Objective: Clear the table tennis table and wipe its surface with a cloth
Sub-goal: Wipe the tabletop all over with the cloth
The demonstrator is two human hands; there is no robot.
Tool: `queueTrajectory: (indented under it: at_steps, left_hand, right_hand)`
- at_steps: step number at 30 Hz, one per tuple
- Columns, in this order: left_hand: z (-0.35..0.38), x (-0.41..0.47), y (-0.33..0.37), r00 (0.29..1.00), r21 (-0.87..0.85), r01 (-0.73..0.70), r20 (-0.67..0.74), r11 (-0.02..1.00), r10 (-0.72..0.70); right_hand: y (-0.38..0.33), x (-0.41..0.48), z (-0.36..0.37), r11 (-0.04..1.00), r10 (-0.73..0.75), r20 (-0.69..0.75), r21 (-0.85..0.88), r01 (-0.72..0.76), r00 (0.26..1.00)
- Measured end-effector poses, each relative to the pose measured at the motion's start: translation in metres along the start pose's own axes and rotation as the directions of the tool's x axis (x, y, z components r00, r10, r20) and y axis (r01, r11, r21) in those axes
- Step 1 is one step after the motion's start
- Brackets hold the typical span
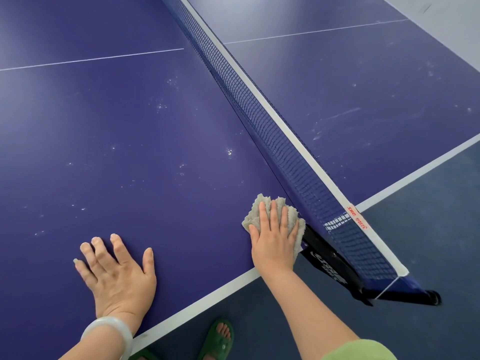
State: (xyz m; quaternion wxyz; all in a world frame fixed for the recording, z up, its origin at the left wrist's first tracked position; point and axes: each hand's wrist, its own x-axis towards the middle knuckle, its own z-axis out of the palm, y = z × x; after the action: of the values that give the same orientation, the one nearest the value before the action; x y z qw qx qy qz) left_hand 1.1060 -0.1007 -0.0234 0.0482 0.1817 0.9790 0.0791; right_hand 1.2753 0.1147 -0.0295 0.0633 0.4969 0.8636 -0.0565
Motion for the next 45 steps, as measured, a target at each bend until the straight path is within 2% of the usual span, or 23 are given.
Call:
queueTrajectory:
  at_steps: [6,11,13,16,17,21,23,25,27,29,32,34,36,39,41,42,43,45]
  left_hand:
    - [0.000,0.000,0.000,1.000,0.004,0.003,0.010,1.000,-0.003]
    - [0.000,0.001,0.000,1.000,0.018,0.010,0.019,1.000,-0.010]
    - [0.000,0.001,-0.001,1.000,0.012,0.007,0.009,1.000,-0.007]
    - [0.002,0.000,-0.002,1.000,-0.001,0.004,-0.005,1.000,-0.004]
    - [0.003,0.000,-0.002,1.000,-0.004,0.005,-0.006,1.000,-0.005]
    - [0.004,0.000,-0.002,1.000,-0.002,0.005,-0.011,1.000,-0.005]
    - [0.004,0.000,-0.001,1.000,-0.002,0.001,-0.015,1.000,-0.001]
    - [0.004,0.001,-0.002,1.000,-0.002,-0.001,-0.020,1.000,0.001]
    - [0.003,0.001,-0.001,1.000,-0.005,0.000,-0.021,1.000,0.000]
    - [0.003,0.000,0.000,1.000,-0.004,0.001,-0.015,1.000,-0.001]
    - [0.001,0.000,0.000,1.000,-0.012,-0.001,-0.019,1.000,0.001]
    - [0.000,0.001,0.001,1.000,-0.010,-0.006,-0.021,1.000,0.006]
    - [0.000,0.001,0.002,1.000,-0.001,-0.004,-0.008,1.000,0.004]
    - [0.000,0.002,0.001,1.000,0.028,-0.007,0.011,1.000,0.006]
    - [-0.001,0.002,0.002,1.000,0.033,-0.009,0.018,0.999,0.008]
    - [-0.001,0.002,0.002,1.000,0.038,-0.007,0.024,0.999,0.006]
    - [-0.001,0.002,0.002,1.000,0.044,-0.005,0.030,0.999,0.003]
    - [-0.002,0.002,0.002,0.999,0.046,-0.003,0.035,0.999,0.001]
  right_hand:
    - [0.000,-0.008,0.001,0.997,0.080,-0.013,0.016,-0.080,0.997]
    - [-0.019,0.029,-0.009,0.992,0.095,0.019,0.085,-0.097,0.995]
    - [-0.033,0.030,-0.008,0.995,0.016,0.022,0.102,-0.018,1.000]
    - [-0.033,0.013,-0.002,0.978,-0.205,0.020,0.029,0.205,0.979]
    - [-0.025,0.011,0.000,0.973,-0.228,0.012,0.016,0.228,0.973]
    - [0.013,0.033,-0.006,0.999,-0.047,0.007,-0.013,0.047,0.999]
    - [0.009,0.051,-0.008,1.000,0.025,0.013,0.000,-0.025,1.000]
    - [-0.008,0.069,-0.011,0.999,0.038,-0.004,0.031,-0.037,0.999]
    - [-0.024,0.081,-0.014,0.999,-0.028,0.007,0.034,0.028,1.000]
    - [-0.035,0.081,-0.015,0.983,-0.186,0.015,0.009,0.186,0.982]
    - [-0.037,0.045,-0.007,0.898,-0.441,0.002,-0.003,0.441,0.898]
    - [-0.022,0.030,-0.004,0.851,-0.525,0.005,-0.007,0.525,0.851]
    - [-0.005,0.043,-0.007,0.876,-0.480,-0.007,-0.052,0.479,0.877]
    - [-0.006,0.079,-0.015,0.988,-0.147,0.010,-0.052,0.147,0.989]
    - [-0.032,0.089,-0.017,0.999,0.046,-0.014,0.020,-0.046,0.999]
    - [-0.050,0.088,-0.016,0.995,0.073,-0.018,0.064,-0.071,0.997]
    - [-0.070,0.081,-0.015,0.996,0.036,-0.020,0.082,-0.035,0.999]
    - [-0.104,0.055,-0.007,0.972,-0.224,-0.037,0.065,0.226,0.974]
